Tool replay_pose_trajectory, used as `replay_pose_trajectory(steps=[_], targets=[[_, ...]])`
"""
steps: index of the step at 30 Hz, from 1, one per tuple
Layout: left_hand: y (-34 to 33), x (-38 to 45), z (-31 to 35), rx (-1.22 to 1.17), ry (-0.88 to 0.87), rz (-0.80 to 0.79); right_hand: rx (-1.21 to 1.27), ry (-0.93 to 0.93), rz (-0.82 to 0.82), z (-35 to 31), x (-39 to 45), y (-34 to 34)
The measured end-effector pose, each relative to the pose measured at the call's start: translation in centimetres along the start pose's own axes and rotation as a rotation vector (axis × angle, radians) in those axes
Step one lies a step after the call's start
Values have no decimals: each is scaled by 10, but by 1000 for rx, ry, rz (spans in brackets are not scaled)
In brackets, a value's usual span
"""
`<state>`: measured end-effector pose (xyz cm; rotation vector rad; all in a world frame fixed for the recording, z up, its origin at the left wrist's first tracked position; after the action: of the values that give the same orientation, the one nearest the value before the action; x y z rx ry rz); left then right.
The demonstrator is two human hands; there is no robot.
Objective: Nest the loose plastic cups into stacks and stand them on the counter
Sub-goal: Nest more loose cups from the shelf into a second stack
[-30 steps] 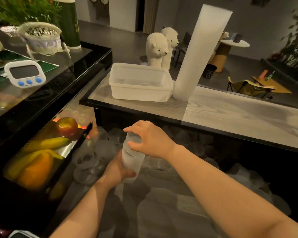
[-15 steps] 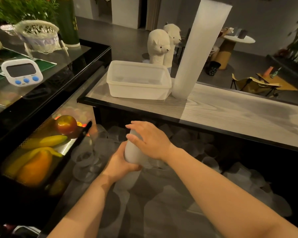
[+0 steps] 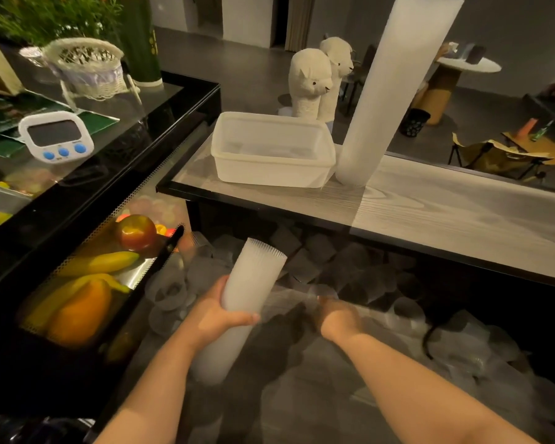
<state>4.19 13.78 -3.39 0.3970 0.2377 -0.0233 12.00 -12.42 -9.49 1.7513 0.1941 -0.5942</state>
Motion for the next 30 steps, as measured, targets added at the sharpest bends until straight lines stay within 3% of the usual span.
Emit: replay_pose_trajectory(steps=[3,5,7,8,9,10,11,14,18,22,26,30], targets=[[2,-4,-4,-25,33,-6,-10,19,-86,1,-9,-7],[5,-5,-3,-39,39,-7,3,87,3,3,-11,-10],[8,-5,-2,-59,25,-11,2,162,-113,-8,-16,7],[9,-5,-1,-65,16,-13,-85,157,1,-11,-10,9],[10,-5,-1,-62,8,-15,-134,-77,-191,1,-4,7],[12,-5,0,-49,0,-19,113,-141,-116,2,-8,7],[12,-5,0,-36,-7,-26,95,-52,41,0,-17,17],[13,-7,6,-14,-42,-47,266,124,124,-4,-36,51],[10,-12,16,21,-87,-67,719,284,212,-7,-73,98],[9,-19,21,51,-113,-131,1169,404,120,-14,-111,134],[7,-25,32,100,-142,-174,1106,504,-8,-27,-130,145],[11,-29,40,137,-159,-172,1035,519,17,-29,-135,149]])
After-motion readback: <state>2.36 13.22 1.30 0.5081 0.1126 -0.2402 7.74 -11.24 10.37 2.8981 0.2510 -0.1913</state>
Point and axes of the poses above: each hand's wrist, its own x-axis towards the middle knuckle, its own y-axis out of the back of the hand, z = x × y, the point moved 3 cm from there along x, towards the middle knuckle, and after that the axes turned 4 degrees about -y, right-handed, at the moved point
